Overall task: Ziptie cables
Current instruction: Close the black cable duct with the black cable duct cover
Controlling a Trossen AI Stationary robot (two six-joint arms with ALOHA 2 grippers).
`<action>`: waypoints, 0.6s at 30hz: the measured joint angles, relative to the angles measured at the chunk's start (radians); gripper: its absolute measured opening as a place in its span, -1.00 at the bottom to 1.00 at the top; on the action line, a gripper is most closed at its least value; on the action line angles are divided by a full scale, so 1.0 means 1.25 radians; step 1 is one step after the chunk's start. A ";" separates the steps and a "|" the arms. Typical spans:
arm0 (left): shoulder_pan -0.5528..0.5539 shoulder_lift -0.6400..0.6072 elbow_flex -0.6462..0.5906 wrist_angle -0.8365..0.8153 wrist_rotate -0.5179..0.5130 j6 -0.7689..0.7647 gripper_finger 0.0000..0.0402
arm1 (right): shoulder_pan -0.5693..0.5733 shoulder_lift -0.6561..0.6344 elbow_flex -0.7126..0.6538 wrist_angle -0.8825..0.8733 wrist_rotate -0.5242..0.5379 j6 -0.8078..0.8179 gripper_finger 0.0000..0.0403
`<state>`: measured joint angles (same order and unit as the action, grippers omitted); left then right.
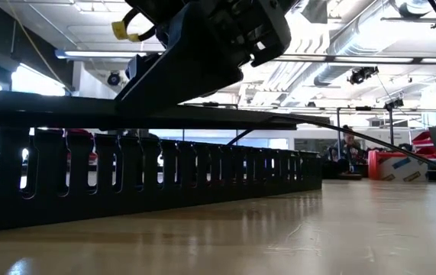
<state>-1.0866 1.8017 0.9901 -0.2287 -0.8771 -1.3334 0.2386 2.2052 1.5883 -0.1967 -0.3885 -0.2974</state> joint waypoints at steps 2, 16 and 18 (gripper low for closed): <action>0.000 0.000 0.000 0.007 0.000 0.001 -1.00 | 0.000 -0.001 0.000 0.000 -0.001 0.001 0.05; 0.006 0.033 0.000 0.050 0.005 0.021 -1.00 | -0.002 -0.005 0.000 -0.031 -0.006 -0.001 0.05; 0.009 0.047 0.000 0.069 0.007 0.014 -1.00 | -0.002 -0.005 0.000 -0.032 -0.007 -0.003 0.05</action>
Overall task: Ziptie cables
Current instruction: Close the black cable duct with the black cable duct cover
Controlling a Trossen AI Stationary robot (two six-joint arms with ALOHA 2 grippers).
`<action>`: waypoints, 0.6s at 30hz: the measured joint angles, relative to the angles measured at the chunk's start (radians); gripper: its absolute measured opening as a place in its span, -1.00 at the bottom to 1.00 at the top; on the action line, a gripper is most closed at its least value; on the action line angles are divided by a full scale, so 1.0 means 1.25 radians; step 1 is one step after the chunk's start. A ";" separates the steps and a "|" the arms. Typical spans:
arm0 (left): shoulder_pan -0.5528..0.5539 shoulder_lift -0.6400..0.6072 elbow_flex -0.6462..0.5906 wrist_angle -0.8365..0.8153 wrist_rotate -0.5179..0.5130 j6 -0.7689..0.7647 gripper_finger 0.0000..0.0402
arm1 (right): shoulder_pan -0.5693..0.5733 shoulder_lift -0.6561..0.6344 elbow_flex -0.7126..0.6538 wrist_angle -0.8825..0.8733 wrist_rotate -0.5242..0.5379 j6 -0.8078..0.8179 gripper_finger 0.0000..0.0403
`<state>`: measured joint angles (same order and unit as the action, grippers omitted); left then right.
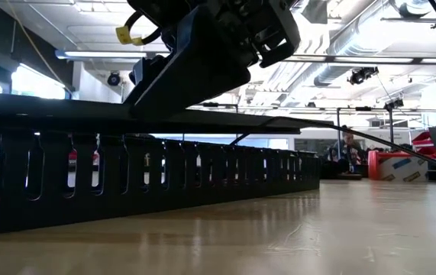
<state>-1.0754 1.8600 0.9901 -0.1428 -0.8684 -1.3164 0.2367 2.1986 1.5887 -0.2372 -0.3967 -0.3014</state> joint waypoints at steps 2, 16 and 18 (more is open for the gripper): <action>0.001 0.006 0.000 0.008 0.006 -0.013 -1.00 | 0.000 0.000 0.000 0.000 -0.002 -0.002 0.05; 0.001 -0.058 0.000 -0.012 0.007 0.029 -1.00 | 0.005 0.003 0.000 0.029 -0.002 -0.002 0.05; 0.001 -0.077 0.000 -0.011 -0.006 0.054 -1.00 | 0.005 0.000 0.013 0.018 -0.001 0.012 0.05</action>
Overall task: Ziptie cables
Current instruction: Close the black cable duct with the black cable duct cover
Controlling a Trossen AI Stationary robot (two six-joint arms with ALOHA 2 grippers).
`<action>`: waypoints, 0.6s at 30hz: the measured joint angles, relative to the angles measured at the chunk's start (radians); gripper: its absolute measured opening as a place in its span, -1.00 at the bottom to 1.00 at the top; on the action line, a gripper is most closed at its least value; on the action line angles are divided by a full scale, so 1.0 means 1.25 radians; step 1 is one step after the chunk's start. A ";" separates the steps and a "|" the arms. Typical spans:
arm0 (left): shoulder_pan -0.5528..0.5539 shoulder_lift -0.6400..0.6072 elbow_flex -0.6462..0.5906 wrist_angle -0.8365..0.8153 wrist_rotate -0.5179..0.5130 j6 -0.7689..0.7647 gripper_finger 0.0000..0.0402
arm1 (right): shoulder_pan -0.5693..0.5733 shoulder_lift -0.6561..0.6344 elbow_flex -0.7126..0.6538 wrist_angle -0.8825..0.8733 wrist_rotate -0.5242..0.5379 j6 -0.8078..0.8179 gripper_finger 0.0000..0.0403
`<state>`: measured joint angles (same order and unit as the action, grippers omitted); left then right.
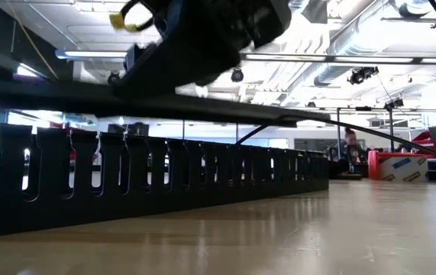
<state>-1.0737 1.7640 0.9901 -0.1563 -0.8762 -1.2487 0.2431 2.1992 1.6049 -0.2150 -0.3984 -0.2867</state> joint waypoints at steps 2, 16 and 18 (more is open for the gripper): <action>0.000 -0.012 0.000 -0.001 -0.004 0.015 -1.00 | 0.001 -0.002 0.016 -0.021 -0.001 0.008 0.05; 0.001 0.038 0.000 0.003 -0.007 -0.039 -1.00 | 0.016 0.006 0.025 -0.065 0.020 0.007 0.05; 0.001 0.038 0.000 0.004 -0.007 -0.039 -1.00 | 0.015 0.006 0.025 -0.065 0.020 0.007 0.05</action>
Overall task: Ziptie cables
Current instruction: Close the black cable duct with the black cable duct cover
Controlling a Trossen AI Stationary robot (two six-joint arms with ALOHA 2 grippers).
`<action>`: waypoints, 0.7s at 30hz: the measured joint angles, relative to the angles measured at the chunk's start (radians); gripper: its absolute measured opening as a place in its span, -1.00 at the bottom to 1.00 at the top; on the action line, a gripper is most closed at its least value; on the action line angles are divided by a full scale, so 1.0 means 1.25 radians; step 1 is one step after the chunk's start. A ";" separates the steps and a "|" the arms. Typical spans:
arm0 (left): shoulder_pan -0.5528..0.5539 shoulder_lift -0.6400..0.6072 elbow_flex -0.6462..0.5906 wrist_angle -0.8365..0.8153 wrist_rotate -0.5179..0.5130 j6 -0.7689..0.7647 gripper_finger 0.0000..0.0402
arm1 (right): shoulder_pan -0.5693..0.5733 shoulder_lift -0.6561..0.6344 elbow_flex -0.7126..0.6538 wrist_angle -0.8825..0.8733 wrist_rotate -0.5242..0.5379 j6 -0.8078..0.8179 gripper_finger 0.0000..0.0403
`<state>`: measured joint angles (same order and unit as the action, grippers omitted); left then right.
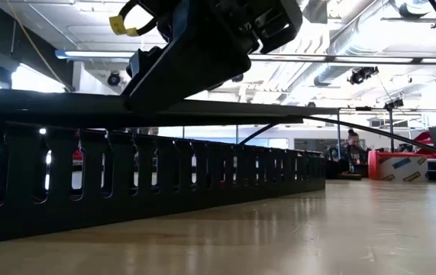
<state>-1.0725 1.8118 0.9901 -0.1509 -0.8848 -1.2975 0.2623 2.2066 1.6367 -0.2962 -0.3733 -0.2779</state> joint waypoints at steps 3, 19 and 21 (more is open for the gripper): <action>0.000 0.000 0.000 0.001 -0.003 0.007 -1.00 | 0.000 -0.003 0.000 -0.001 0.000 -0.006 0.05; 0.000 -0.002 0.000 0.084 -0.041 0.078 -1.00 | 0.018 -0.011 0.079 -0.147 0.024 -0.050 0.05; 0.002 -0.002 0.000 0.083 -0.051 0.078 -1.00 | 0.017 -0.010 0.079 -0.136 0.025 -0.050 0.05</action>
<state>-1.0698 1.8088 0.9901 -0.0471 -0.9482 -1.1999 0.2839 2.1941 1.7355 -0.4665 -0.3419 -0.3408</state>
